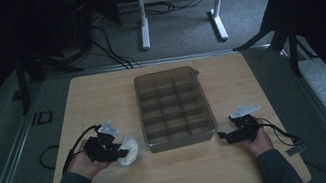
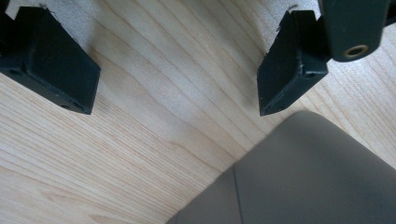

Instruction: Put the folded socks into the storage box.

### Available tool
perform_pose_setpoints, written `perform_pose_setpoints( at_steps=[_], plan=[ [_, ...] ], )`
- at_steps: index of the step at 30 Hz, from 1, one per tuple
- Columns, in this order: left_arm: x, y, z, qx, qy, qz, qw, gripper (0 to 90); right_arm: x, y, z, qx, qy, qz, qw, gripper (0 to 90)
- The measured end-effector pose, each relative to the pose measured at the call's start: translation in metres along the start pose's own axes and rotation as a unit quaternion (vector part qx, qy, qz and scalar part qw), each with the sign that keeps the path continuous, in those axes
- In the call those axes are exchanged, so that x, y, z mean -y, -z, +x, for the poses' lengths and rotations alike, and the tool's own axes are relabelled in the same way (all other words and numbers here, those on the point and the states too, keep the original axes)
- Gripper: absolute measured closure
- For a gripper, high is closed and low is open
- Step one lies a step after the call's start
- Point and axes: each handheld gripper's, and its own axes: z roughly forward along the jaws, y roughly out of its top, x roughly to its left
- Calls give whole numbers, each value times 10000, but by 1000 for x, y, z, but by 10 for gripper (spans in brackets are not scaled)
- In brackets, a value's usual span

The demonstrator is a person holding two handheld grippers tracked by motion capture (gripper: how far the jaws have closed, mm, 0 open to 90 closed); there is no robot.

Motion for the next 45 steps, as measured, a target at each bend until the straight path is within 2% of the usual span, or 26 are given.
perform_pose_setpoints(
  at_steps=[22,35,45],
  plan=[
    [-8,15,4,-121,-105,-107,9998,704,0,0,0,1,-2,-1,10000,128],
    [-18,26,5,-190,-167,-192,9995,703,0,0,0,1,-3,1,10000,128],
    [-30,31,7,-228,-295,-169,9992,703,0,0,0,3,-7,1,10000,128]
  ],
)
